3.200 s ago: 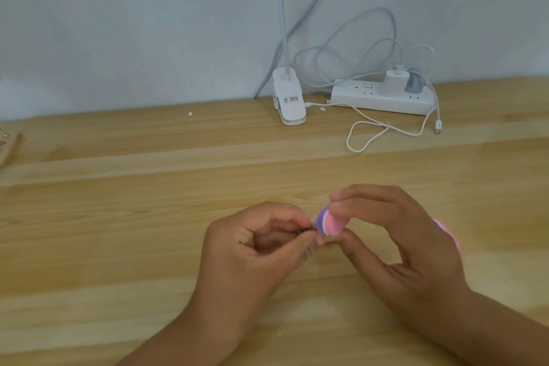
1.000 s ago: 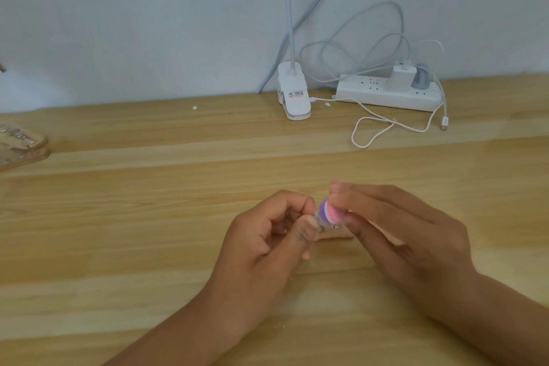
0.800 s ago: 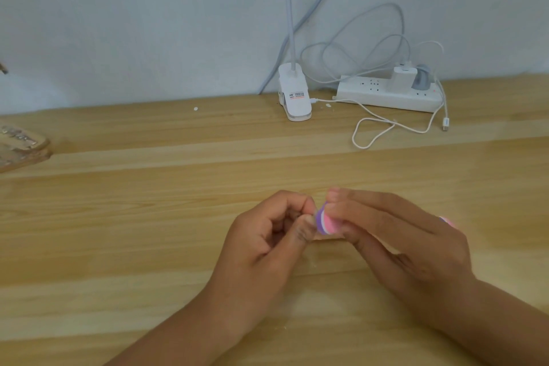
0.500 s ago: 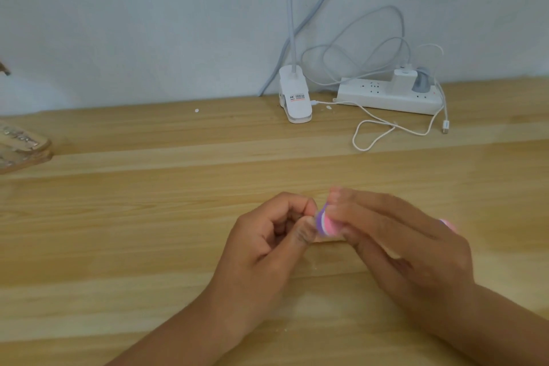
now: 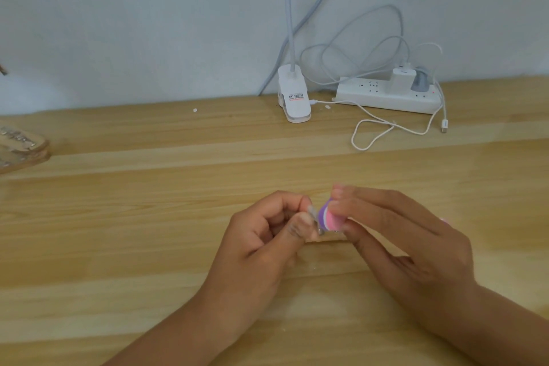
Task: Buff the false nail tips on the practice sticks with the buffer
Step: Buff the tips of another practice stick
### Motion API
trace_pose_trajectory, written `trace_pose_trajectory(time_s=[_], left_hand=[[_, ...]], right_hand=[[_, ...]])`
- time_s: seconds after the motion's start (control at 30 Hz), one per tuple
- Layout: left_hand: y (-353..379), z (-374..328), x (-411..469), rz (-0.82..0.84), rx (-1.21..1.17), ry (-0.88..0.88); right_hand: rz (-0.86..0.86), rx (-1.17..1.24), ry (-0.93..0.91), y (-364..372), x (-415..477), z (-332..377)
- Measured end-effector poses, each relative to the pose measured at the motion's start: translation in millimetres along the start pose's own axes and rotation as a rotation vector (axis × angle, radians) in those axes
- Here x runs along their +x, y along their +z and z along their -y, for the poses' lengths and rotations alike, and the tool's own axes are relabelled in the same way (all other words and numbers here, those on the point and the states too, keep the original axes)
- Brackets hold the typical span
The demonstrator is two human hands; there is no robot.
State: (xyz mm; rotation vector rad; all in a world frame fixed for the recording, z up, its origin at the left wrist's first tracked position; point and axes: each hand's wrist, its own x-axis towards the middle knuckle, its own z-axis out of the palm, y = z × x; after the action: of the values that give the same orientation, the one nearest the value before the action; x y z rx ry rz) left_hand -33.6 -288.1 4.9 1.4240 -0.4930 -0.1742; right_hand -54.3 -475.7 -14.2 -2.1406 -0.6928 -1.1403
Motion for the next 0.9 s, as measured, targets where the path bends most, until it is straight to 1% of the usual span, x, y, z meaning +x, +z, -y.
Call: trace_pose_trajectory(time_s=[0.23, 0.3, 0.37, 0.43, 0.5, 0.63, 0.77, 0.9], left_hand=[[1, 2, -1, 0.020, -0.063, -0.014], [3, 3, -1, 0.043, -0.057, -0.015], [3, 4, -1, 0.055, -0.063, -0.020], [3, 5, -1, 0.053, -0.059, -0.023], [3, 5, -2, 0.053, -0.042, -0.017], [2, 4, -1, 0.038, -0.040, -0.034], [-1, 4, -2, 0.051, -0.029, -0.049], [-1, 2, -2, 0.058, -0.024, -0.060]], right_hand=[[-0.026, 0.053, 0.120, -2, 2, -2], [-0.026, 0.080, 0.102, -2, 2, -1], [-0.017, 0.098, 0.043, 0, 1, 2], [0.007, 0.082, -0.027, 1, 0, 3], [0.017, 0.049, -0.057, 1, -1, 1], [0.003, 0.026, -0.033, -2, 0, -5], [0.012, 0.002, -0.067, -1, -1, -2], [-0.024, -0.036, -0.004, -5, 0, -9]])
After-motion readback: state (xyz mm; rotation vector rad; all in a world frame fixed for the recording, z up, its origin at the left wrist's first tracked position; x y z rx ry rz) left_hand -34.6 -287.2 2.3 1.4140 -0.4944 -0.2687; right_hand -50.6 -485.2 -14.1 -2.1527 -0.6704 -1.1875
